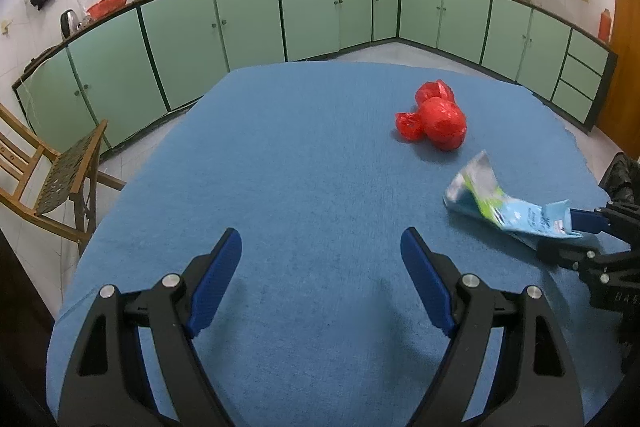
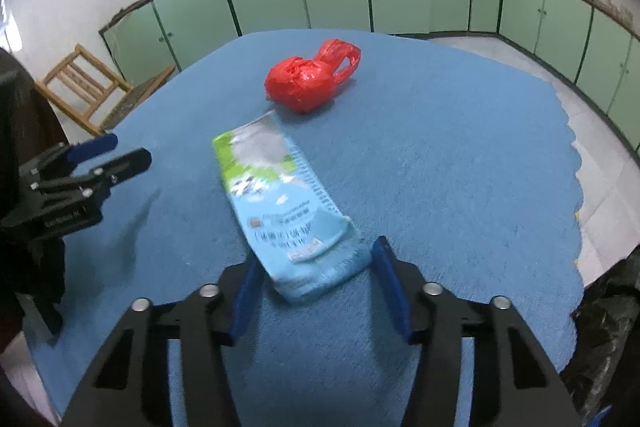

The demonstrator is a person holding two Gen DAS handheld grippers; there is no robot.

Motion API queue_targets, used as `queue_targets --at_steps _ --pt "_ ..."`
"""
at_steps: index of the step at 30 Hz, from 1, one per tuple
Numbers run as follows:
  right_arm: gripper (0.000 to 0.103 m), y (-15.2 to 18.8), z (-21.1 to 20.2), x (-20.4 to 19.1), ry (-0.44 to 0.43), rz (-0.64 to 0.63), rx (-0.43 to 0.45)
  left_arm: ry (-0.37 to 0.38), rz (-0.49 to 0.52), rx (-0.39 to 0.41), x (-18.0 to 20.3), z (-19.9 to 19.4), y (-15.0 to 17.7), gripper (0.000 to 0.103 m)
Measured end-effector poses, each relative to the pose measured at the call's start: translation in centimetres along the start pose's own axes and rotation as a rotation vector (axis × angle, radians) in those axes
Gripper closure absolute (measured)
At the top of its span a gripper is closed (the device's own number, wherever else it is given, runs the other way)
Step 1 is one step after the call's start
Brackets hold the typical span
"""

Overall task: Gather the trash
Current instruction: 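Grasp the blue-white milk carton with the right tool and lift it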

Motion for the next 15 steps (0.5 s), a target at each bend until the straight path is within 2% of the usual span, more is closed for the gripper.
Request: queue_targets --at_steps 8,15 --pt "0.053 1.3 -1.1 -0.6 0.018 0.113 0.026 0.011 0.006 -0.003 0.4 -0.4 0.2 0.024" --pt "0.041 0.5 -0.3 -1.0 0.029 0.079 0.014 0.019 0.019 -0.001 1.0 -0.6 0.1 0.024"
Point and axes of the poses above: each gripper's, at about its wrist camera, not at the fingertips, and z roughly the way its jaws point, x to its right, y to its underside, the point moved 7 cm from there along z, roughly the way its jaws point, and after that the axes turned 12 degrees about -z, right-handed, at the moved point
